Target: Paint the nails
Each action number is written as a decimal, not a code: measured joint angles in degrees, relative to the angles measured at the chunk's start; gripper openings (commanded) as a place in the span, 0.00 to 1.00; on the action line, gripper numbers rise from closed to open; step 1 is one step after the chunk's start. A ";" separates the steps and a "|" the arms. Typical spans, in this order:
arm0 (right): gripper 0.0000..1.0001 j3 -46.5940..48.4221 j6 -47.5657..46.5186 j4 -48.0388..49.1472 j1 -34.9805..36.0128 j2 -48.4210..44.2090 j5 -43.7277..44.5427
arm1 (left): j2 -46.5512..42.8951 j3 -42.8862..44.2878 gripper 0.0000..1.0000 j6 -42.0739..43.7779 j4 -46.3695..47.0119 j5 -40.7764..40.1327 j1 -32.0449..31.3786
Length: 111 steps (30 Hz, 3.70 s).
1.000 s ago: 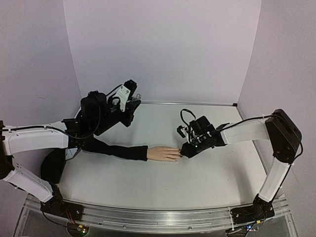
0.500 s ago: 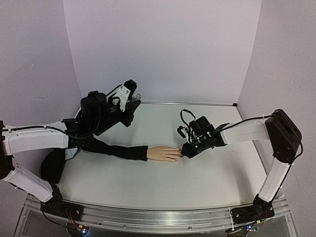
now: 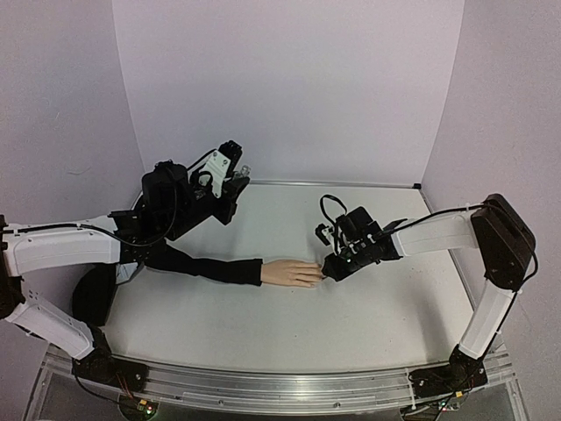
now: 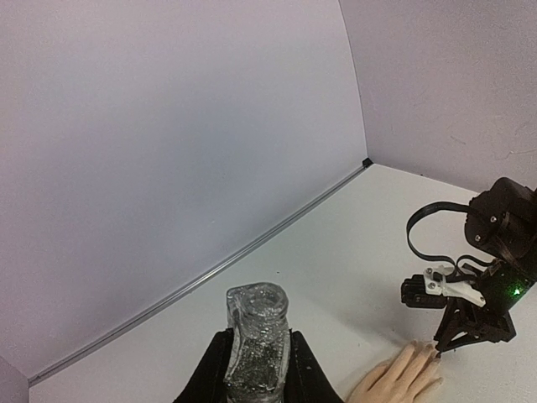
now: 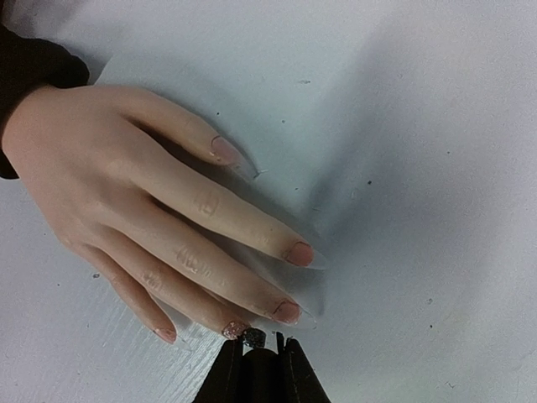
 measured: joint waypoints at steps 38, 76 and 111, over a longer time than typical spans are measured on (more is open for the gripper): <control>0.00 -5.94 0.00 6.61 0.20 -6.25 -0.40 | -0.37 0.00 0.00 -0.02 -0.03 0.02 0.00; 0.00 -1.81 -0.09 3.08 1.11 -1.62 -0.33 | -0.37 0.00 0.00 0.02 -0.02 0.02 0.00; 0.00 -0.90 -0.17 2.08 1.38 -0.04 2.40 | -0.39 0.00 0.00 0.02 -0.02 0.02 0.00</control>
